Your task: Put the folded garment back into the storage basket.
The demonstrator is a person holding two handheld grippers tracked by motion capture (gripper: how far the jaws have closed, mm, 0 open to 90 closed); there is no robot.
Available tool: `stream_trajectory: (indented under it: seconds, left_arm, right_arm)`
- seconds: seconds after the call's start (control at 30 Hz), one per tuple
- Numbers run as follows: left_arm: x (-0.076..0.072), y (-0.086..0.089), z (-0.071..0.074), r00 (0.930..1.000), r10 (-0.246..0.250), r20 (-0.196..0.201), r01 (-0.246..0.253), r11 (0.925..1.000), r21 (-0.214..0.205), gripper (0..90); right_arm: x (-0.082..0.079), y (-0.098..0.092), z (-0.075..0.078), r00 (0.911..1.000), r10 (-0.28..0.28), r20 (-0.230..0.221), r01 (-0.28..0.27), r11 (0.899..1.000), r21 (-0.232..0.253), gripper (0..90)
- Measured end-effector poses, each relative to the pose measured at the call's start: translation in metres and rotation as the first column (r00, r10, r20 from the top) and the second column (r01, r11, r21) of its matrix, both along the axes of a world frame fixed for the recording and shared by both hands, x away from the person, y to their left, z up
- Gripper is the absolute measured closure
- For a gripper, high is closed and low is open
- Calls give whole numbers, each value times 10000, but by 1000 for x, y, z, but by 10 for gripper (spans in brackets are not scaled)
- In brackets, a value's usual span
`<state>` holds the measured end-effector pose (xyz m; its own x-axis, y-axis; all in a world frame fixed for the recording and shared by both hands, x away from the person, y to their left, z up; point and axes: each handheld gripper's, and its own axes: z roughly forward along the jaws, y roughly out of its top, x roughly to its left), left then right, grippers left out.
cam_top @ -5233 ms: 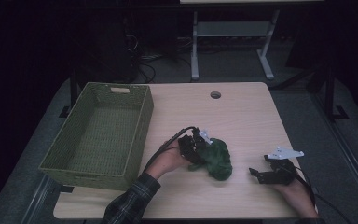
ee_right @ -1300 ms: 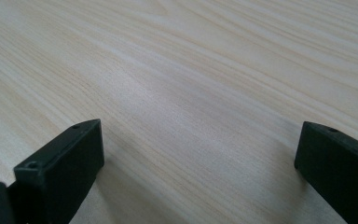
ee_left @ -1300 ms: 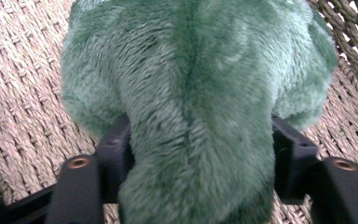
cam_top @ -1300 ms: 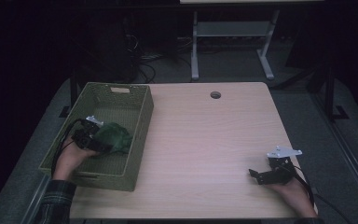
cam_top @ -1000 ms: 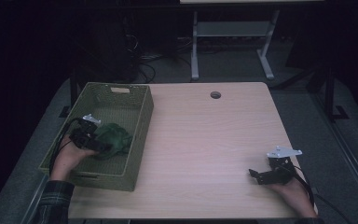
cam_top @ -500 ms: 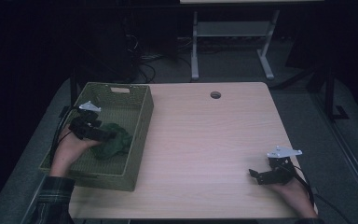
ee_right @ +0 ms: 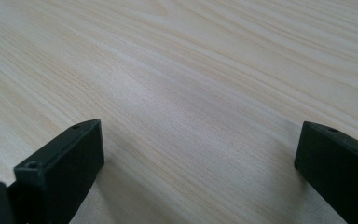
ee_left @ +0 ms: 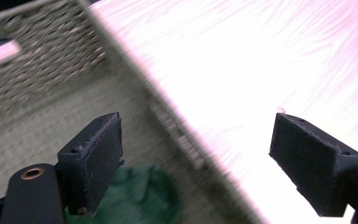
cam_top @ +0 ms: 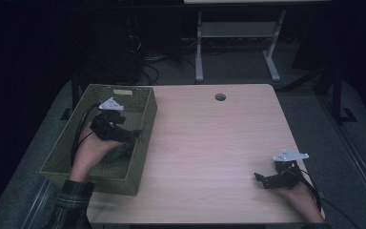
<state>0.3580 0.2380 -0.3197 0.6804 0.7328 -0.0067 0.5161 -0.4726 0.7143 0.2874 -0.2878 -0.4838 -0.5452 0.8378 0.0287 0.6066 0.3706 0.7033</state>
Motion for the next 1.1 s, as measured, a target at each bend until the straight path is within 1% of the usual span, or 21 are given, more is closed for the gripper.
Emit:
stream_trajectory:
  seconds: [0.07,0.1,0.13,0.17,0.2,0.23,0.27,0.3,0.53,0.57,0.6,0.73,0.8,0.83,0.87,0.93,1.0,1.03,1.07,1.1]
  left_arm:
    - [-2,-9,2,9998,-191,66,192,9997,-144,162]
    - [-5,-20,2,9992,-372,107,375,9990,-238,163]
    - [-5,-20,2,9992,-372,107,375,9990,-238,163]
    - [-7,-29,1,9983,-567,168,572,9979,-318,163]
    - [-7,-29,1,9983,-567,168,572,9979,-318,163]
    - [-8,-34,0,9980,-611,165,617,9972,-410,163]
    - [-8,-38,-1,9974,-688,194,696,9967,-418,163]
    - [-9,-44,-3,9972,-720,214,730,9960,-507,163]
    - [-11,-75,-17,9938,-1094,217,1105,9922,-580,163]
    - [-12,-84,-22,9929,-1166,248,1179,9912,-605,163]
    - [-12,-84,-22,9929,-1166,248,1179,9912,-605,163]
    - [-13,-101,-35,9903,-1334,380,1352,9896,-500,162]
    - [-14,-107,-42,9898,-1357,433,1378,9893,-487,162]
    - [-14,-113,-50,9893,-1397,423,1418,9886,-499,162]
    - [-14,-113,-50,9893,-1397,423,1418,9886,-499,161]
    - [-15,-118,-58,9885,-1450,436,1468,9883,-424,162]
    - [-15,-122,-68,9877,-1521,353,1533,9876,-345,159]
    - [-16,-126,-78,9875,-1553,282,1562,9873,-294,156]
    - [-16,-126,-78,9875,-1553,282,1562,9873,-294,156]
    - [-16,-127,-83,9866,-1606,280,1613,9866,-256,156]
  right_arm:
    - [0,0,0,10000,-5,8,5,10000,6,8]
    - [0,0,0,10000,-1,2,1,10000,-1,9]
    - [0,0,0,10000,-1,2,1,10000,-1,9]
    - [0,0,0,10000,-1,0,1,10000,0,9]
    - [0,0,0,10000,-1,0,1,10000,0,9]
    - [0,0,0,10000,1,1,-1,10000,-2,9]
    - [0,0,0,10000,-1,1,1,10000,0,9]
    - [0,0,0,10000,1,1,-1,10000,-1,9]
    - [0,0,0,10000,-1,1,1,10000,1,9]
    - [0,0,0,10000,1,2,-1,10000,1,8]
    - [0,0,0,10000,1,2,-1,10000,1,8]
    - [0,0,0,10000,0,2,0,10000,2,9]
    - [0,0,0,10000,1,3,-1,10000,0,9]
    - [0,0,0,10000,1,1,-1,10000,-1,8]
    - [0,0,0,10000,1,1,-1,10000,-1,8]
    - [0,0,0,10000,0,-3,0,10000,-2,9]
    - [0,0,0,10000,4,-2,-4,10000,-7,9]
    - [0,0,0,10000,5,-4,-5,10000,-1,9]
    - [0,0,0,10000,5,-4,-5,10000,-1,9]
    - [0,0,0,10000,10,3,-10,10000,-11,9]
